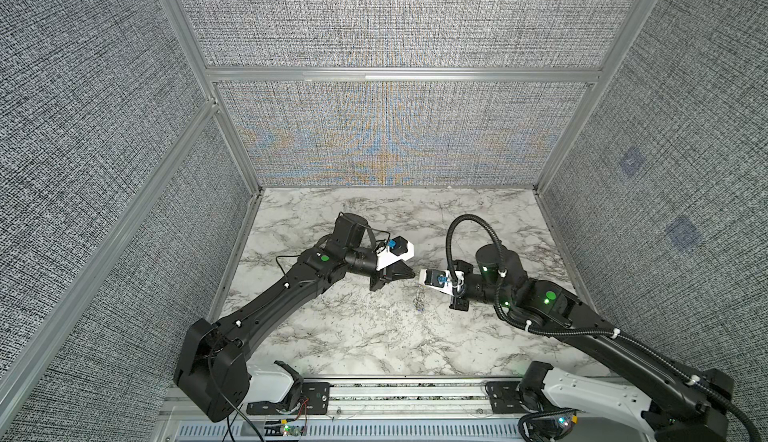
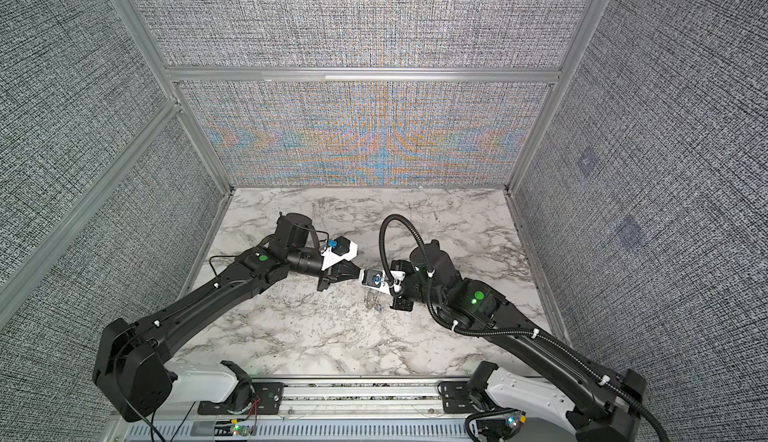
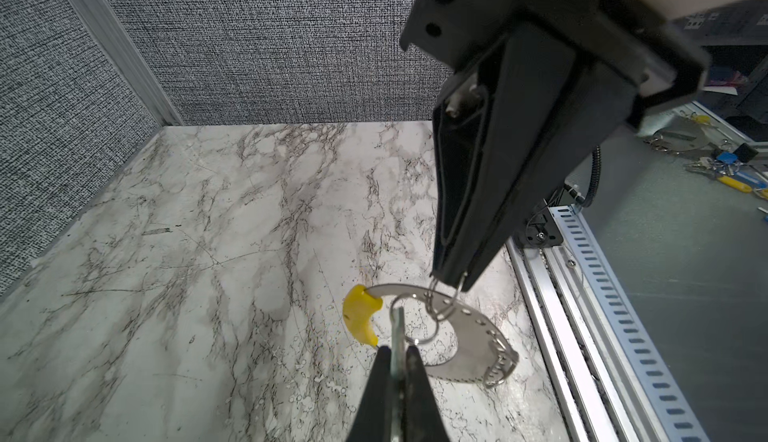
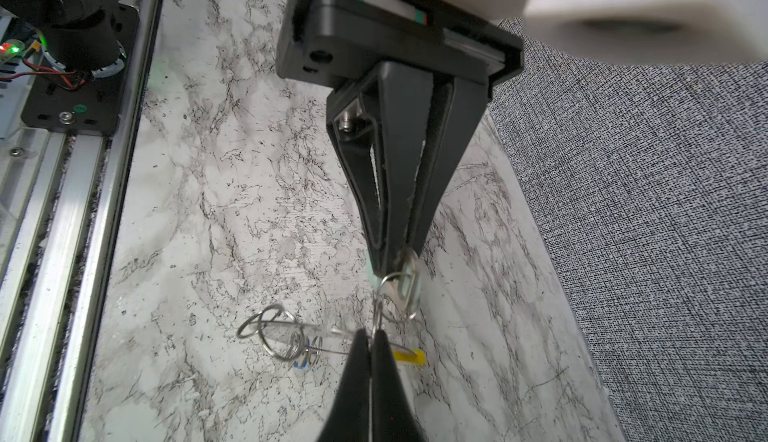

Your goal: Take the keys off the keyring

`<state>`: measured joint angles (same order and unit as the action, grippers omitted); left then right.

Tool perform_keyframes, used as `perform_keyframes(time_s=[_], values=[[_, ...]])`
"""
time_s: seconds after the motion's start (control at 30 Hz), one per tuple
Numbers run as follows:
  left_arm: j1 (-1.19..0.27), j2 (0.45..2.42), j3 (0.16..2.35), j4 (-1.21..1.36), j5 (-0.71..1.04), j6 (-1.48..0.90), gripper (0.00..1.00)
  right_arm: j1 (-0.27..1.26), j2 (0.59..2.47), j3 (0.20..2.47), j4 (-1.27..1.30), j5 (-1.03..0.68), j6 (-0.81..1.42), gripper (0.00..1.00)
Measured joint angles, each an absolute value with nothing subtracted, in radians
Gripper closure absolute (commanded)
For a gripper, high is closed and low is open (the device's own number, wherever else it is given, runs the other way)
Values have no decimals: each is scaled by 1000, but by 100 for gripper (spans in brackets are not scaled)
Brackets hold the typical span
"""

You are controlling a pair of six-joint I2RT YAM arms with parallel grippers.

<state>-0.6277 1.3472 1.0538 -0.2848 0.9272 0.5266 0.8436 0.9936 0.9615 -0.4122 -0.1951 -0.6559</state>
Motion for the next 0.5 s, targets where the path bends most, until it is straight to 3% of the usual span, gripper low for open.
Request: perform_keyframes(time_s=[0.5], values=[[-627, 1315, 1002, -267, 930, 521, 100, 821, 963, 933, -345, -268, -577, 100]])
